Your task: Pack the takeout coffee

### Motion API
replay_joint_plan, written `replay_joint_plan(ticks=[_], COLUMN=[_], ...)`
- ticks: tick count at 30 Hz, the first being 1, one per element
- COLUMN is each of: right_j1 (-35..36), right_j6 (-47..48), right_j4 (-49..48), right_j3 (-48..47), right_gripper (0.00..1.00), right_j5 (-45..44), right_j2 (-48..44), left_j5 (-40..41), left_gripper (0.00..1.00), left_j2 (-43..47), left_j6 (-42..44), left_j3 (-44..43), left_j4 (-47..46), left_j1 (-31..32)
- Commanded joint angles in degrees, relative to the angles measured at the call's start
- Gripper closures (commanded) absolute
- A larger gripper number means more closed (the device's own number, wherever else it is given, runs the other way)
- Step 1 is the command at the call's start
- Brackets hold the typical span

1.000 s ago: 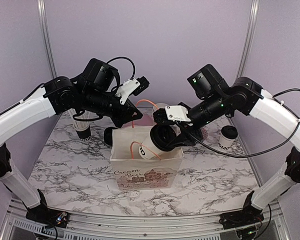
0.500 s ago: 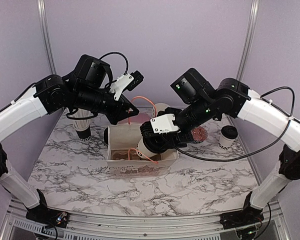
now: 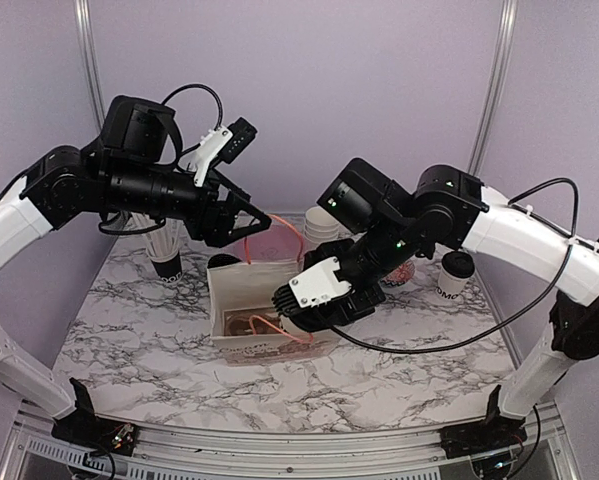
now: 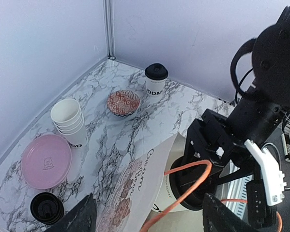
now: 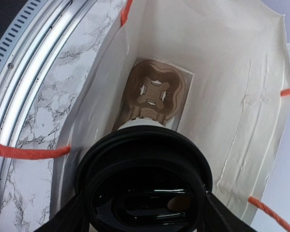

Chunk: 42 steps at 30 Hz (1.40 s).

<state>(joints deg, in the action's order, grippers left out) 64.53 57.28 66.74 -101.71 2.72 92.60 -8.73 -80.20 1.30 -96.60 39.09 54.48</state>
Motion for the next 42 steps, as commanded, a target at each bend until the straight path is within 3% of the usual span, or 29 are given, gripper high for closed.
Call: replay_joint_plan(ticks=[1,5,13,24,33,42], right_j1=[2.51,4.44,11.54,13.60,13.69,13.73], right_j6=[-0.99,-3.54,-5.65,-6.86,-1.77,1.67], right_j4=[3.28,1.18,-3.35,-11.64,-22.65,-33.19], right_j3=[-3.66,-0.77,14.77,20.76,30.66,38.42], right_gripper=[0.57,0.57,0.58,0.59,0.59,0.59], right_j5=[-3.34,-6.81,-16.45,-24.35,-25.94,-28.19], right_j2=[-0.36,-2.27,-10.31,-11.83,-16.69,-18.42], left_j5=[2.31,15.14,24.00,12.92,12.29,6.34], left_gripper=[0.21,0.18,0.19,0.20,0.20,0.21], left_j2=[4.98,4.00,-3.80,-5.76,-10.58,-17.29], left_j6=[0.57,1.52,-0.85,-5.10,-4.31,-5.02], left_j3=[-1.92,0.76,8.55,20.14,21.00,19.34], left_j4=[0.28,0.02,-3.11,-12.96,-13.68,-15.02], left_j1=[0.12,-0.78,-5.34,-5.72,-6.24,-6.71])
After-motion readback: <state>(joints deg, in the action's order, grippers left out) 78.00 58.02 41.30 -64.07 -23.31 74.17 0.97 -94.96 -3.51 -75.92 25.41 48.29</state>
